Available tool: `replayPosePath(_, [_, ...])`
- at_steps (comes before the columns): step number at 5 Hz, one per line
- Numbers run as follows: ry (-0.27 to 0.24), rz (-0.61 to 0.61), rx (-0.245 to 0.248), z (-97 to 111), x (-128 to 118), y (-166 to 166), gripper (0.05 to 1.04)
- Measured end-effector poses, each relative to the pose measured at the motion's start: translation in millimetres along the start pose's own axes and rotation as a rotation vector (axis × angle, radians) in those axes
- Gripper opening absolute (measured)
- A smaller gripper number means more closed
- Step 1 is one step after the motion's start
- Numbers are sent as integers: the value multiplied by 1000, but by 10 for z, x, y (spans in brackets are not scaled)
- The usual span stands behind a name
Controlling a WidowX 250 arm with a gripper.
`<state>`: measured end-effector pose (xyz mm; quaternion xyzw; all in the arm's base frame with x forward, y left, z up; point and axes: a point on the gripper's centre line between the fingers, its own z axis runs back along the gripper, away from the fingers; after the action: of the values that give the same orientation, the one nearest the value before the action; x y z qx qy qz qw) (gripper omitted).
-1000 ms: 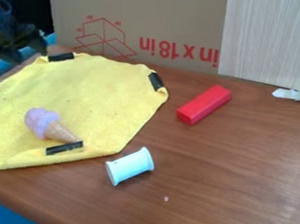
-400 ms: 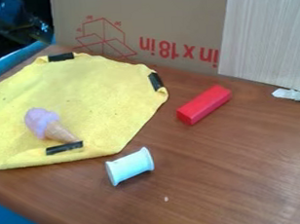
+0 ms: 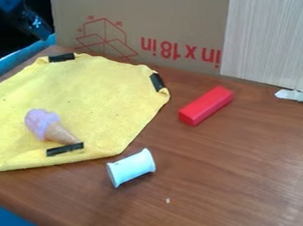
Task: Fold cloth from top left to bottom right
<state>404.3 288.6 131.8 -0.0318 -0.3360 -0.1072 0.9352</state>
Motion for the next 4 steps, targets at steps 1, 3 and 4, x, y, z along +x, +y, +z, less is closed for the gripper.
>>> replayPosePath(1, [34, -93, -57, -6, 64, 76, 1001])
replayPosePath(3, [49, -137, -92, -120, 32, 86, 1001])
replayPosePath(4, [52, -135, -104, -217, -9, 42, 1001])
